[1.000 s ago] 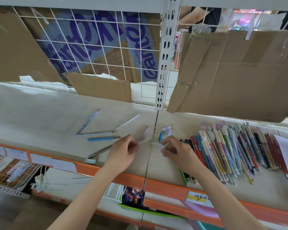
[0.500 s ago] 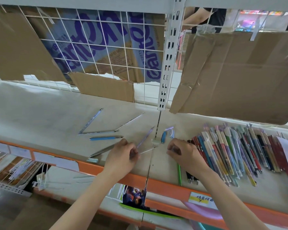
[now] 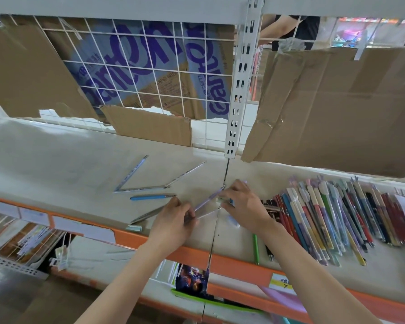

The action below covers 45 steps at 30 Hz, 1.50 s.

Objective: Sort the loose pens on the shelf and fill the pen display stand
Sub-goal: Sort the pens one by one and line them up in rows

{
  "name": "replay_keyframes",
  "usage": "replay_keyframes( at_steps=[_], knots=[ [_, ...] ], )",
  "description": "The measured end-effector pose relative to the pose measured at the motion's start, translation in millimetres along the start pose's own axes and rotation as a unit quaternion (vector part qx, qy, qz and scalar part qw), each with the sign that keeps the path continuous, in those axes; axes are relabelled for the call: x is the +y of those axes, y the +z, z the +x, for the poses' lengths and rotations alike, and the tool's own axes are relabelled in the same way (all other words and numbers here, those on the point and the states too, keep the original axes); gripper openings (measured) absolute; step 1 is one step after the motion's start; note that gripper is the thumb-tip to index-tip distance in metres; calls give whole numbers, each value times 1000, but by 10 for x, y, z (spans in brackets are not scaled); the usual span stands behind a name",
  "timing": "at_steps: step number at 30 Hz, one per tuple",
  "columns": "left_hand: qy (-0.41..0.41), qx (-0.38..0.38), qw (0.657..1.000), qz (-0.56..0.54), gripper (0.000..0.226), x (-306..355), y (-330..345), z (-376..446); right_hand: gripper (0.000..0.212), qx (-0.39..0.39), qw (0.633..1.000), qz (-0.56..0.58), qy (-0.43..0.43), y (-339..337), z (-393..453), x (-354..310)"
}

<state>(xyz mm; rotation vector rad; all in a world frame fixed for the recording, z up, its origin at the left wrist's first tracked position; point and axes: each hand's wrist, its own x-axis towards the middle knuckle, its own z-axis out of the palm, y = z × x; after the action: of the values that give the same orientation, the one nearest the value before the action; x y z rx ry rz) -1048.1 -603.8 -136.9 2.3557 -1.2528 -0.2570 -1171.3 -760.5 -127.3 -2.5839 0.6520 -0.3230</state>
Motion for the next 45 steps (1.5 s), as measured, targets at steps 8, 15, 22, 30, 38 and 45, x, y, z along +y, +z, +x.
replay_keyframes(
  at_steps=[8, 15, 22, 30, 38, 45],
  knots=[
    [53, 52, 997, 6, 10, -28, -45, -29, 20, 38, 965, 243, 95, -60, -6, 53],
    [47, 27, 988, -147, 9, 71, -98, -40, 14, 107, 836, 514, 162, -105, -72, 43],
    [38, 20, 983, -180, 16, 82, -89, -48, 14, 98, 839, 514, 146, -137, -104, 28],
    [49, 12, 979, -199, 11, 147, -88, -64, 17, 56, 863, 488, 116, -76, -144, -36],
    [32, -1, 974, -225, 7, 152, -52, -97, 16, 131, 830, 526, 130, -83, -210, 39],
    [32, -10, 972, -232, 6, 139, -21, -128, 14, 143, 842, 499, 145, -88, -252, 47]
  ],
)
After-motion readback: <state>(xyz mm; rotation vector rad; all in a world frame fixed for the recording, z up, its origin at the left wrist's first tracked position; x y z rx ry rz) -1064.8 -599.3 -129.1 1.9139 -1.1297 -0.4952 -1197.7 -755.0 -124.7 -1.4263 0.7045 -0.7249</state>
